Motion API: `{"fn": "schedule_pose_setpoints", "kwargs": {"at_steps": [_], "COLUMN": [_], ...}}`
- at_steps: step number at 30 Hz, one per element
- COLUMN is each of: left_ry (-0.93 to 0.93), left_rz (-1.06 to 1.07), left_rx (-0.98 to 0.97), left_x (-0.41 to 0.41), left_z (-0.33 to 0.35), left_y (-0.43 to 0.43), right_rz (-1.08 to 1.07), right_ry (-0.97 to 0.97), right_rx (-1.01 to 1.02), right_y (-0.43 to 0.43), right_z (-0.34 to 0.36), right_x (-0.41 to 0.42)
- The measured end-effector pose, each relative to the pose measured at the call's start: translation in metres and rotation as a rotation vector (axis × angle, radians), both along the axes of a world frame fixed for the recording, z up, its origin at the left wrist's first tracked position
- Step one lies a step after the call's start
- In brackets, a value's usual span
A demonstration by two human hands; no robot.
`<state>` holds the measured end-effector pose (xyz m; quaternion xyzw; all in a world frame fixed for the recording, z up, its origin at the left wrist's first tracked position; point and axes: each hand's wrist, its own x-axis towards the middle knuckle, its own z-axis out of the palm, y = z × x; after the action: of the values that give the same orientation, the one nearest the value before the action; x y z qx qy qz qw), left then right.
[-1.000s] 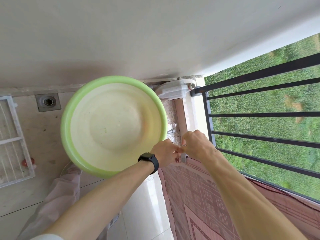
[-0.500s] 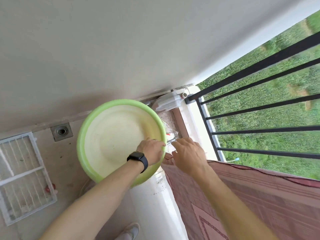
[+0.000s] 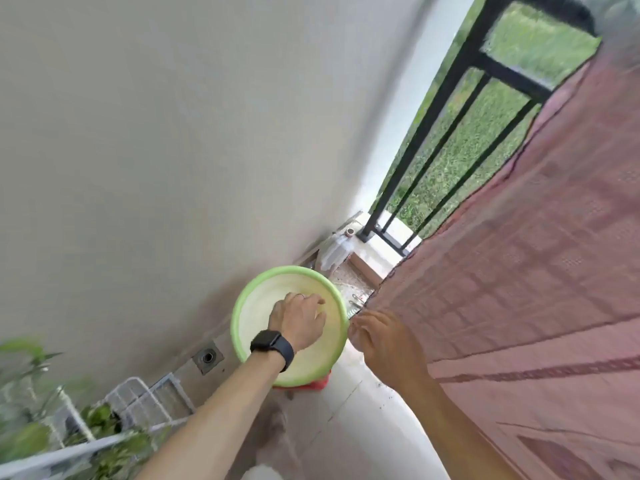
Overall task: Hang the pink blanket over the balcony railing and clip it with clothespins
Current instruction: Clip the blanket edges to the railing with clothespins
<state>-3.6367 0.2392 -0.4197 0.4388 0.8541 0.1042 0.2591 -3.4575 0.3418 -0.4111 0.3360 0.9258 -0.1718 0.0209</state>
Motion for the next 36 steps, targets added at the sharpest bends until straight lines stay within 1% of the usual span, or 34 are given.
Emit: {"fn": "schedule_pose_setpoints", "kwargs": {"at_steps": [4,8,11,15,18,20,22,24,26,28,30,33,36], "left_ry": [0.061,0.194,0.293,0.431,0.562,0.629,0.660,0.680,0.703,0.710,0.670,0.630,0.664], "left_rz": [-0.007,-0.079,-0.138,-0.191,-0.191,-0.186,-0.224,-0.288,-0.351,-0.411,-0.424,-0.363,-0.319], "left_rx": [0.042,0.087,0.170,0.419,0.698,0.890,1.001,0.988,0.866,0.729,0.648,0.656,0.649], "left_x": [0.039,0.075,0.094,0.109,0.132,0.152,0.169,0.183,0.195,0.205,0.213,0.219,0.219], "left_z": [0.057,0.103,0.141,0.224,0.284,0.323,0.362,0.394,0.409,0.402,0.381,0.366,0.373], "left_y": [-0.016,-0.030,-0.033,0.003,0.028,0.043,0.061,0.082,0.101,0.113,0.117,0.121,0.128], "right_rz": [-0.037,-0.089,-0.117,-0.214,-0.209,-0.251,-0.318,-0.409,-0.498,-0.546,-0.524,-0.478,-0.491], "right_ry": [0.016,0.159,0.314,0.455,0.531,0.611,0.655,0.608,0.484,0.358,0.277,0.213,0.220], "right_rx": [0.051,0.118,0.183,0.364,0.512,0.608,0.726,0.812,0.779,0.679,0.658,0.711,0.695], "right_y": [-0.008,-0.033,-0.048,-0.033,-0.022,-0.014,-0.003,0.010,0.021,0.029,0.031,0.035,0.042], "right_z": [0.053,0.111,0.157,0.228,0.278,0.312,0.346,0.376,0.394,0.395,0.384,0.375,0.385], "right_x": [0.043,0.098,0.139,0.177,0.204,0.222,0.236,0.246,0.257,0.269,0.280,0.286,0.285]}}
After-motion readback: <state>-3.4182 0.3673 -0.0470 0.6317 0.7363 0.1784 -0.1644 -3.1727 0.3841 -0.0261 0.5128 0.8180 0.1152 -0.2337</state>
